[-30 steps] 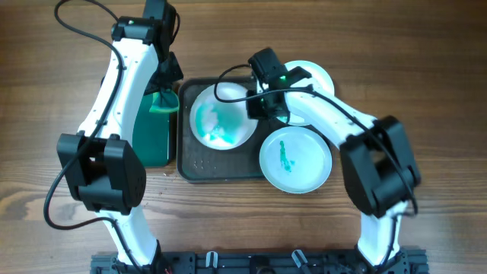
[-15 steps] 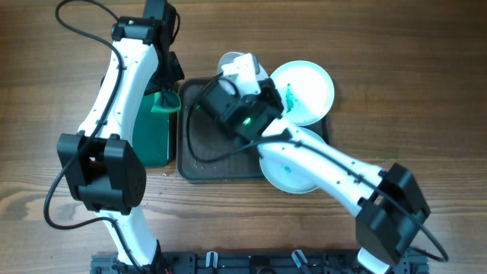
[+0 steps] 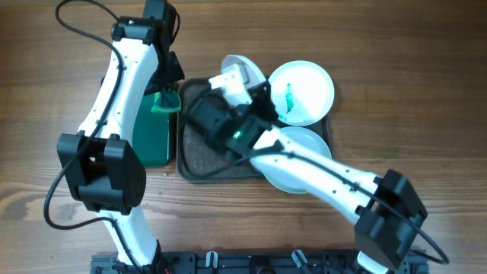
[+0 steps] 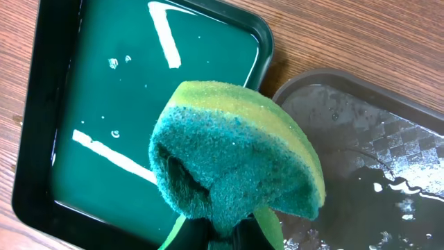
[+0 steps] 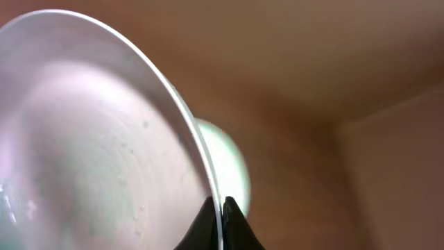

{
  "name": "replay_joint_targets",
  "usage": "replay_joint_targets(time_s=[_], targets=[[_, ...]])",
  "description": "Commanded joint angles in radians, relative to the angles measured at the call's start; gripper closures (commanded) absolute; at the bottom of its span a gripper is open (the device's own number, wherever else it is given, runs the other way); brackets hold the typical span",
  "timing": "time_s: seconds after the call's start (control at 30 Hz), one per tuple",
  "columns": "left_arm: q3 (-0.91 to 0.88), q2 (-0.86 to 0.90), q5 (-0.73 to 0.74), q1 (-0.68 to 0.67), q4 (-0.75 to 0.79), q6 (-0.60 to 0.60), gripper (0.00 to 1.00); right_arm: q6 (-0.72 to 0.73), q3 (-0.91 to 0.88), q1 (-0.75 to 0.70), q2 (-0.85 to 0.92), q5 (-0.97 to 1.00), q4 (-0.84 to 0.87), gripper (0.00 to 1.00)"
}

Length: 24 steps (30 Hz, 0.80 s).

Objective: Clean dirty plates on tray and stack at the side
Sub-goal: 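Carry the plate right with the right gripper and set it on the table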

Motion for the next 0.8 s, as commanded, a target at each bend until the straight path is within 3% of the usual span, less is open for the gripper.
replay_joint_targets(time_s=[0.0,0.17,0.27,0.5,0.6,0.77], targets=[[0.021,-0.026,0.071,-0.001,0.019,0.015,0.96,0.123,0.017,-0.169,-0.053,-0.538,-0.005,0.96],[0.021,-0.026,0.109,-0.008,0.031,0.014,0.96,0.018,0.017,-0.550,-0.154,-1.197,-0.016,0.96],[0.021,-0.026,0.108,-0.019,0.043,0.012,0.96,-0.038,0.017,-0.807,-0.207,-1.371,-0.073,0.96],[0.021,-0.026,0.108,-0.026,0.054,0.012,0.96,-0.112,-0.086,-1.318,-0.223,-1.353,-0.185,0.96],[0.021,-0.026,0.108,-0.026,0.057,0.012,0.96,-0.113,-0.211,-1.408,-0.223,-1.328,-0.093,0.96],[0.021,-0.026,0.108,-0.025,0.074,0.012,0.96,-0.110,-0.420,-1.431,-0.219,-1.307,0.122,0.96]])
